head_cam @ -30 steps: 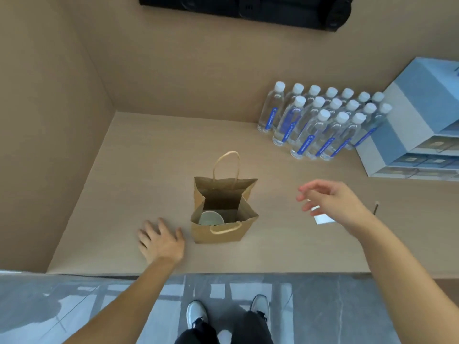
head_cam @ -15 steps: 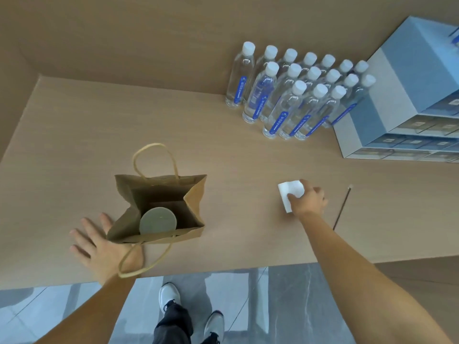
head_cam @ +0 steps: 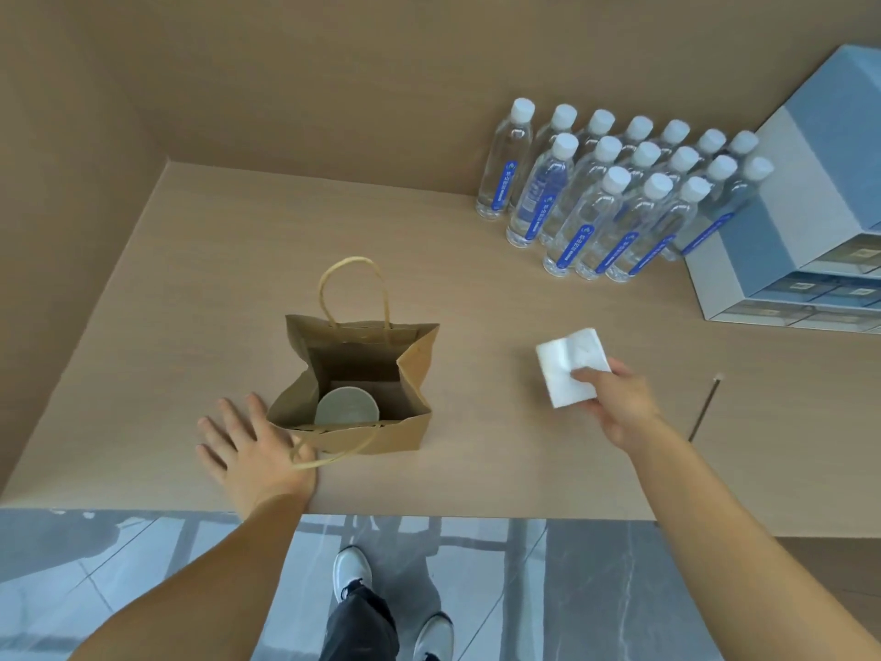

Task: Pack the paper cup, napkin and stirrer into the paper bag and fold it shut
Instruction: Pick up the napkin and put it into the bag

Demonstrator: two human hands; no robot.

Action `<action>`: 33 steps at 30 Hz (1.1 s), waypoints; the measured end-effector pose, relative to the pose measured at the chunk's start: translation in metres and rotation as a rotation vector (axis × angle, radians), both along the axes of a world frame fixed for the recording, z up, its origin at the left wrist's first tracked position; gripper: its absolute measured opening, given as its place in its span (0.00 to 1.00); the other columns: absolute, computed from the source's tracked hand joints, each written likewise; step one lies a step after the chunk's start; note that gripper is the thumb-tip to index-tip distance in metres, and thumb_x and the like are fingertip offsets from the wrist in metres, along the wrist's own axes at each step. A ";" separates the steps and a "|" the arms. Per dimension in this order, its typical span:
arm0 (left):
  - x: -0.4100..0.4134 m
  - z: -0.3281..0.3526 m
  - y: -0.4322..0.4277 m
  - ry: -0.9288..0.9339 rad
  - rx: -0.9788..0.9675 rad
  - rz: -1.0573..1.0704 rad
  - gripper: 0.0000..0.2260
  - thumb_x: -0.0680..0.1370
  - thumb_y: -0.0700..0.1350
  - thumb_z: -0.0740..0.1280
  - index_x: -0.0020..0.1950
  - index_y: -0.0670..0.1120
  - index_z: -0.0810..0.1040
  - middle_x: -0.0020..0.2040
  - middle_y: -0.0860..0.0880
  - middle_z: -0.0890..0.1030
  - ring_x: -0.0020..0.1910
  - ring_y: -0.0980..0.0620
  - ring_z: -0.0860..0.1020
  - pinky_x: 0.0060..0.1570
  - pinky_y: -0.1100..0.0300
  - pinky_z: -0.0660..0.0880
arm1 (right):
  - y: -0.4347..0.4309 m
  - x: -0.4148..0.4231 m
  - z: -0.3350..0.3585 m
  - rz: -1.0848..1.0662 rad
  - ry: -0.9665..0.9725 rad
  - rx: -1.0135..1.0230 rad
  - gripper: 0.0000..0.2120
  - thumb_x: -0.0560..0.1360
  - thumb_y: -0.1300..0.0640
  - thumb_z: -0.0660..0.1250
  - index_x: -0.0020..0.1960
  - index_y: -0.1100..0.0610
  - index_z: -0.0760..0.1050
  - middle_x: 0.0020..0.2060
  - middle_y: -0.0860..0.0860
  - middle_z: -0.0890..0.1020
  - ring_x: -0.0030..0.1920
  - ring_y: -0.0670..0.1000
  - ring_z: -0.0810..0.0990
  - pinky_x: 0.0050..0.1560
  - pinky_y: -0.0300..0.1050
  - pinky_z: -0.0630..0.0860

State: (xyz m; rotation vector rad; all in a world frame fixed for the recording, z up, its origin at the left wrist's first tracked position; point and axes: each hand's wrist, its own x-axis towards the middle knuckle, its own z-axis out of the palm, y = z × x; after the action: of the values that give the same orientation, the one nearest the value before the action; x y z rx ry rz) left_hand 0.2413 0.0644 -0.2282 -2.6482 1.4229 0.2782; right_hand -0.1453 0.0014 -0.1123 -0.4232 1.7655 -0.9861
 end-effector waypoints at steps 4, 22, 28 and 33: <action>-0.002 0.002 0.001 0.034 -0.004 0.019 0.29 0.77 0.56 0.58 0.76 0.45 0.68 0.83 0.43 0.52 0.81 0.37 0.46 0.79 0.41 0.46 | 0.010 0.054 0.083 0.270 -0.250 -0.222 0.11 0.75 0.69 0.66 0.56 0.64 0.79 0.55 0.60 0.84 0.49 0.56 0.83 0.54 0.53 0.82; 0.002 0.005 0.002 0.185 -0.145 0.060 0.30 0.78 0.58 0.52 0.79 0.48 0.59 0.81 0.40 0.59 0.80 0.35 0.50 0.75 0.48 0.29 | 0.030 0.232 0.194 1.311 1.051 -0.049 0.09 0.73 0.70 0.57 0.41 0.57 0.68 0.31 0.52 0.64 0.26 0.51 0.62 0.23 0.41 0.57; 0.004 -0.003 0.000 0.240 -0.149 0.061 0.31 0.79 0.60 0.45 0.80 0.48 0.58 0.81 0.40 0.57 0.80 0.36 0.48 0.77 0.39 0.43 | 0.008 0.269 0.175 1.398 1.170 0.133 0.13 0.74 0.69 0.61 0.57 0.62 0.76 0.36 0.55 0.70 0.37 0.57 0.74 0.35 0.47 0.71; 0.004 -0.005 -0.001 0.296 -0.155 0.069 0.31 0.79 0.59 0.47 0.80 0.47 0.57 0.82 0.39 0.54 0.81 0.36 0.46 0.77 0.38 0.43 | -0.001 0.287 0.143 1.423 1.144 0.279 0.11 0.74 0.69 0.63 0.55 0.63 0.77 0.53 0.60 0.80 0.52 0.60 0.81 0.42 0.51 0.78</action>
State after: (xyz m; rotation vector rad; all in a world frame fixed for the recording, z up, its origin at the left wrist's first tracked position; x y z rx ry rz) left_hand 0.2450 0.0637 -0.2333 -2.8817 1.4890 0.6144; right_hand 0.1419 0.0007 0.0304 -1.9306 1.7621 0.6719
